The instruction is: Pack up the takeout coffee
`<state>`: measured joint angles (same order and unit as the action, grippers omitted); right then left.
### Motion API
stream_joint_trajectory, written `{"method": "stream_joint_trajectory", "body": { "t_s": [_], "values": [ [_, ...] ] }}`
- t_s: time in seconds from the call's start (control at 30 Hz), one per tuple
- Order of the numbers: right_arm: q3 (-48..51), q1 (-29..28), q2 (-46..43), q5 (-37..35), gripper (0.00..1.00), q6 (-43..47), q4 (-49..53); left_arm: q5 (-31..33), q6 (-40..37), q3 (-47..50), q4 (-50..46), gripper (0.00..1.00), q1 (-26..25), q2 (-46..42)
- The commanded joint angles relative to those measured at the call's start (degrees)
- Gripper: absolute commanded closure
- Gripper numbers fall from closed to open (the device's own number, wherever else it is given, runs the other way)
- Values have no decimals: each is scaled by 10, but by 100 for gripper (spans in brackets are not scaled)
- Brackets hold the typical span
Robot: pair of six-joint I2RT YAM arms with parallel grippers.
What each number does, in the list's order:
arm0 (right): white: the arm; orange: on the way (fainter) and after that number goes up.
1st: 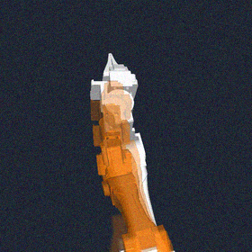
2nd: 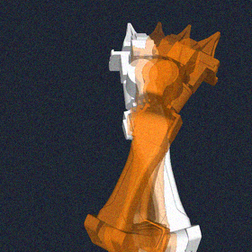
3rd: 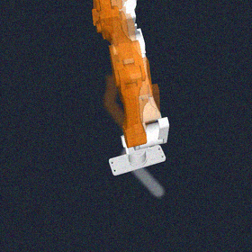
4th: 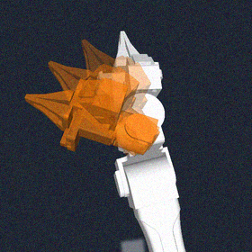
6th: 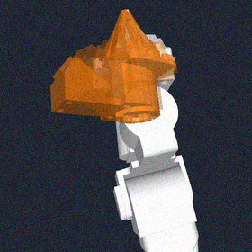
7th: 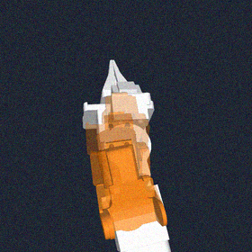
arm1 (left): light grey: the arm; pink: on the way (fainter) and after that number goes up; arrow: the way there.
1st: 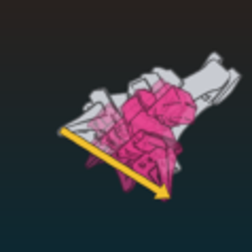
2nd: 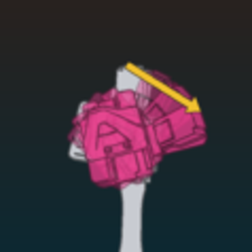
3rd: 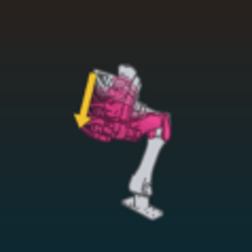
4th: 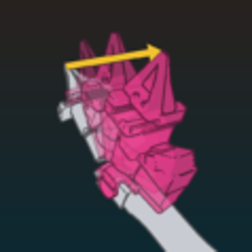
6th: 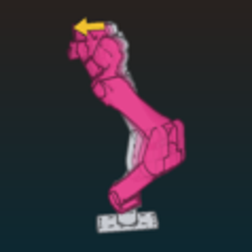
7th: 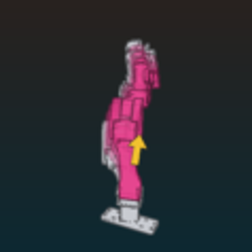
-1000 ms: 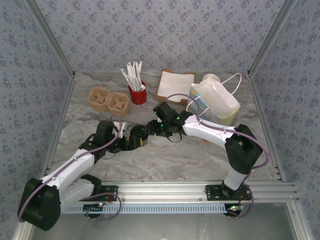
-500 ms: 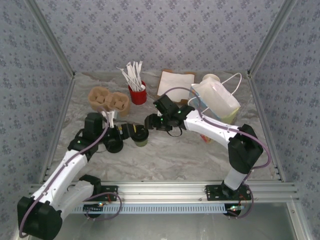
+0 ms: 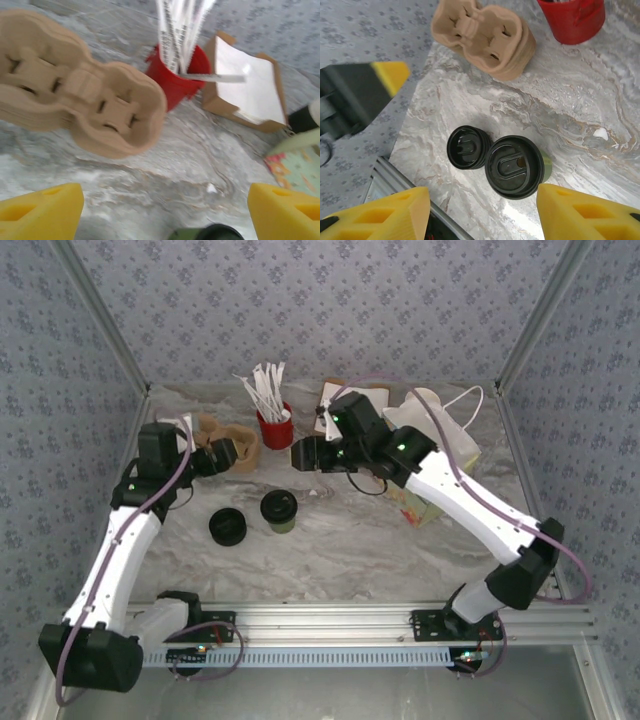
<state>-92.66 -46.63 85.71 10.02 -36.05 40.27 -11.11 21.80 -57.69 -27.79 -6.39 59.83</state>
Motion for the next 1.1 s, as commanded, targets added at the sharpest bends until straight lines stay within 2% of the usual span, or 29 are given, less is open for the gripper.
{"method": "stream_joint_trajectory", "body": {
  "t_s": [0.0,0.1,0.3,0.6,0.77,0.87,1.07],
  "values": [
    [-14,18,-41,-7,39,25,60,38,-27,-41,-19,14,34,34],
    [2,46,-81,0,39,27,75,41,-38,-68,-10,15,58,75],
    [41,121,-163,10,39,37,130,58,-71,-128,-12,17,64,161],
    [79,278,-250,50,39,79,200,61,-152,-192,-46,21,54,262],
    [98,379,-270,112,39,100,224,101,-140,-201,-40,20,58,288],
    [107,422,-276,147,39,108,228,99,-105,-229,-51,21,88,315],
    [118,456,-280,168,39,122,240,65,-88,-283,-71,24,128,374]
  ]
}}
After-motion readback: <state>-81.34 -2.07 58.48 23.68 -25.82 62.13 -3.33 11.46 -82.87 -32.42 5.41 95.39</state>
